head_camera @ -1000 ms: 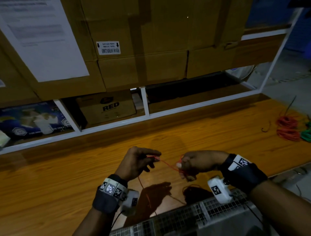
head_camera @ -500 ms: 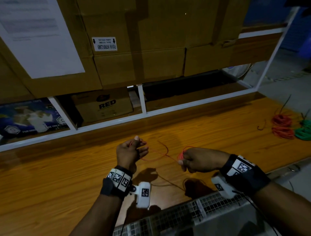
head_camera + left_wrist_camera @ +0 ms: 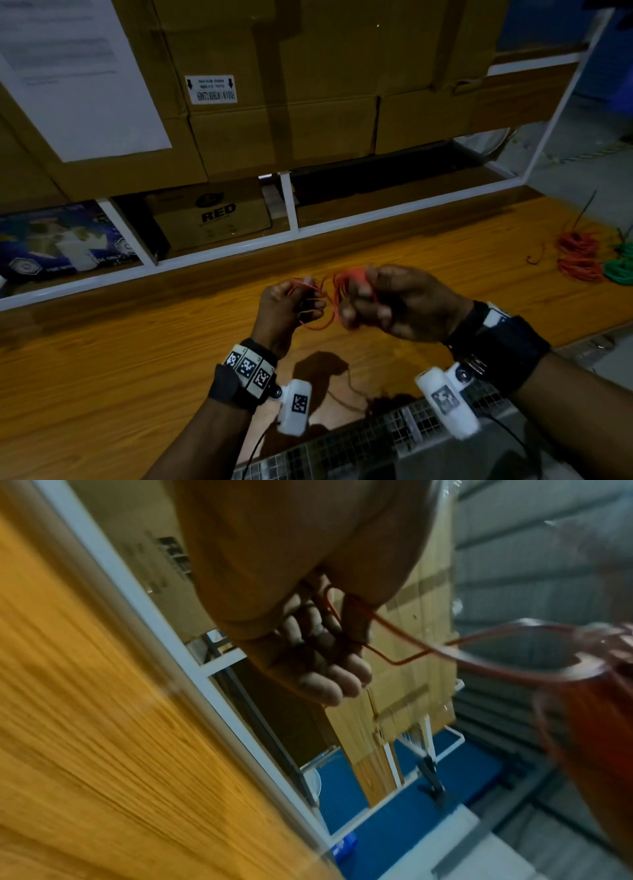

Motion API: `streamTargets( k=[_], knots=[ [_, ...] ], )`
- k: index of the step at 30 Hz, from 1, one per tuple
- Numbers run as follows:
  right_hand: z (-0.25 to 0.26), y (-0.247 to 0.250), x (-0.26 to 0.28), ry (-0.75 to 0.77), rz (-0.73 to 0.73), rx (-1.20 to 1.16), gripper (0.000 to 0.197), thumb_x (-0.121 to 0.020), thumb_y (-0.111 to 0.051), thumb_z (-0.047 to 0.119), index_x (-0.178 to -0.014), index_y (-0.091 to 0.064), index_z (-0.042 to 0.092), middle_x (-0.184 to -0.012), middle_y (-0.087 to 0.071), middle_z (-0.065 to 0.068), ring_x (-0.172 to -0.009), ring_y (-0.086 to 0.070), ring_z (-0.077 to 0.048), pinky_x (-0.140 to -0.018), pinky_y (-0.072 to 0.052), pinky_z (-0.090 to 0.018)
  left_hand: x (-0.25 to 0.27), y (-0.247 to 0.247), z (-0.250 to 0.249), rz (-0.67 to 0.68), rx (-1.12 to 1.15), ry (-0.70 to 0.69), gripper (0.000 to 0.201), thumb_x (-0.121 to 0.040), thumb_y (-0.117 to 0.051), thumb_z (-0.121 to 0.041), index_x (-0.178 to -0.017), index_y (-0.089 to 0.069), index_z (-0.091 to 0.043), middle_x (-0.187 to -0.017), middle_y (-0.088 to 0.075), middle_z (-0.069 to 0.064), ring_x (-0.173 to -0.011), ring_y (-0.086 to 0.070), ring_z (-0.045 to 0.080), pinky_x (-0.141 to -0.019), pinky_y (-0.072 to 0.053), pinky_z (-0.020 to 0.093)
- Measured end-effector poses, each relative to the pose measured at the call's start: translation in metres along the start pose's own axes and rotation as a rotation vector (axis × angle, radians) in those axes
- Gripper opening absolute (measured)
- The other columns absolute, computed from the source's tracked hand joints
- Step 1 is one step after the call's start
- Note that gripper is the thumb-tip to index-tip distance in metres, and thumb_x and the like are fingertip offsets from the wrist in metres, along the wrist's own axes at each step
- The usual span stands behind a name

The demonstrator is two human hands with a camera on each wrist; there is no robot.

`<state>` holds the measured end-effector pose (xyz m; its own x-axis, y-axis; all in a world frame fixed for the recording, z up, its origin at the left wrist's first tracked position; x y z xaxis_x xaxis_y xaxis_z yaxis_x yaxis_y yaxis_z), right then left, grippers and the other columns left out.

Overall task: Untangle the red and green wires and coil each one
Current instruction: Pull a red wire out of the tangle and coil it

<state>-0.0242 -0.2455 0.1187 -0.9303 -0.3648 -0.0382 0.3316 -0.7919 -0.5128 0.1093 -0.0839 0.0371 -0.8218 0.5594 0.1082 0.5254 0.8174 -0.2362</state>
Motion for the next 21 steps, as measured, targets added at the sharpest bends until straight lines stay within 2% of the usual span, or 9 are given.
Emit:
streamTargets(
  k=[2,4,6,7,9,11,15,19,21],
  knots=[
    [0.007,0.005,-0.006,0.110,-0.145,-0.138,0.035,-0.102,-0.047,0.044,-0.089,-0.062,0.015,-0.070,-0.056,-0.002,-0.100,-0.065,-0.024,-0.083,-0.046,-0.024,0.006,-0.007,0.000,0.049,-0.044,-0.046,0.030,-0.095,-0.068,-0.025,-0.100,-0.071,0.004,-0.084,-0.072,0.016,-0.064,-0.064,0.024,-0.057,-0.054,0.031],
    [0.012,0.007,-0.010,0.198,-0.246,-0.248,0.039,-0.107,-0.037,0.043,-0.092,-0.061,0.016,-0.075,-0.059,0.001,-0.105,-0.065,-0.021,-0.099,-0.040,-0.026,0.011,-0.012,-0.001,0.069,-0.089,-0.100,0.026,-0.094,-0.069,-0.025,-0.106,-0.076,-0.002,-0.073,-0.068,0.014,-0.051,-0.054,0.020,-0.047,-0.044,0.028],
    [0.019,0.008,-0.013,0.301,-0.359,-0.356,0.039,-0.109,-0.036,0.040,-0.091,-0.060,0.014,-0.075,-0.059,0.001,-0.100,-0.066,-0.020,-0.113,-0.031,-0.032,0.013,-0.012,0.001,0.059,-0.178,-0.150,0.023,-0.099,-0.065,-0.025,-0.108,-0.078,-0.008,-0.059,-0.057,0.009,-0.044,-0.042,0.015,-0.044,-0.034,0.025],
    [0.024,0.006,-0.013,0.360,-0.403,-0.391,0.037,-0.109,-0.038,0.038,-0.090,-0.059,0.014,-0.075,-0.058,0.001,-0.095,-0.066,-0.020,-0.113,-0.037,-0.033,0.014,-0.011,0.003,0.059,-0.219,-0.166,0.024,-0.101,-0.063,-0.026,-0.107,-0.078,-0.009,-0.053,-0.048,0.005,-0.042,-0.036,0.014,-0.044,-0.030,0.024],
    [0.030,0.006,-0.014,0.459,-0.470,-0.431,0.032,-0.109,-0.041,0.032,-0.091,-0.058,0.013,-0.075,-0.057,0.000,-0.088,-0.067,-0.019,-0.103,-0.050,-0.036,0.016,-0.009,0.006,0.081,-0.279,-0.171,0.026,-0.102,-0.061,-0.029,-0.103,-0.079,-0.010,-0.049,-0.035,0.000,-0.040,-0.026,0.012,-0.044,-0.025,0.023],
    [0.033,0.011,-0.016,0.515,-0.501,-0.447,0.028,-0.109,-0.042,0.030,-0.093,-0.057,0.012,-0.079,-0.058,-0.001,-0.090,-0.068,-0.019,-0.098,-0.054,-0.036,0.016,-0.009,0.003,0.096,-0.303,-0.165,0.028,-0.103,-0.060,-0.030,-0.099,-0.079,-0.010,-0.047,-0.030,0.000,-0.039,-0.021,0.012,-0.044,-0.022,0.021],
    [0.033,0.017,-0.019,0.567,-0.574,-0.507,0.019,-0.107,-0.047,0.027,-0.102,-0.057,0.011,-0.094,-0.067,-0.006,-0.104,-0.069,-0.023,-0.094,-0.058,-0.035,0.010,-0.005,-0.005,0.077,-0.363,-0.166,0.030,-0.102,-0.060,-0.033,-0.093,-0.080,-0.012,-0.047,-0.030,0.001,-0.039,-0.020,0.013,-0.044,-0.021,0.021],
    [0.032,0.016,-0.028,0.609,-0.596,-0.547,0.013,-0.108,-0.044,0.024,-0.114,-0.051,0.014,-0.112,-0.072,-0.014,-0.116,-0.068,-0.024,-0.099,-0.056,-0.035,0.019,-0.022,0.004,0.259,-0.521,-0.185,0.031,-0.104,-0.058,-0.036,-0.098,-0.080,-0.014,-0.042,-0.039,-0.007,-0.036,-0.028,0.011,-0.045,-0.025,0.021],
    [0.028,0.012,-0.036,0.577,-0.604,-0.422,0.020,-0.110,-0.039,0.028,-0.118,-0.049,0.012,-0.113,-0.073,-0.013,-0.116,-0.068,-0.023,-0.107,-0.051,-0.034,0.028,-0.033,0.012,0.361,-0.562,-0.189,0.031,-0.105,-0.057,-0.037,-0.105,-0.078,-0.015,-0.044,-0.046,-0.008,-0.038,-0.036,0.009,-0.048,-0.031,0.024]
  ],
)
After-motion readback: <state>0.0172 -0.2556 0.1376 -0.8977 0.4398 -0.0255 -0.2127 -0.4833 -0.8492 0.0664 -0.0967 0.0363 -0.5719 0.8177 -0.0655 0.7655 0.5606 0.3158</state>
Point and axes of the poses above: each hand's wrist, its own x-axis away from the middle knuckle, its own y-axis out of the back of the hand, z = x × y, the point moved 2 cm from there along -x, towards the middle knuckle
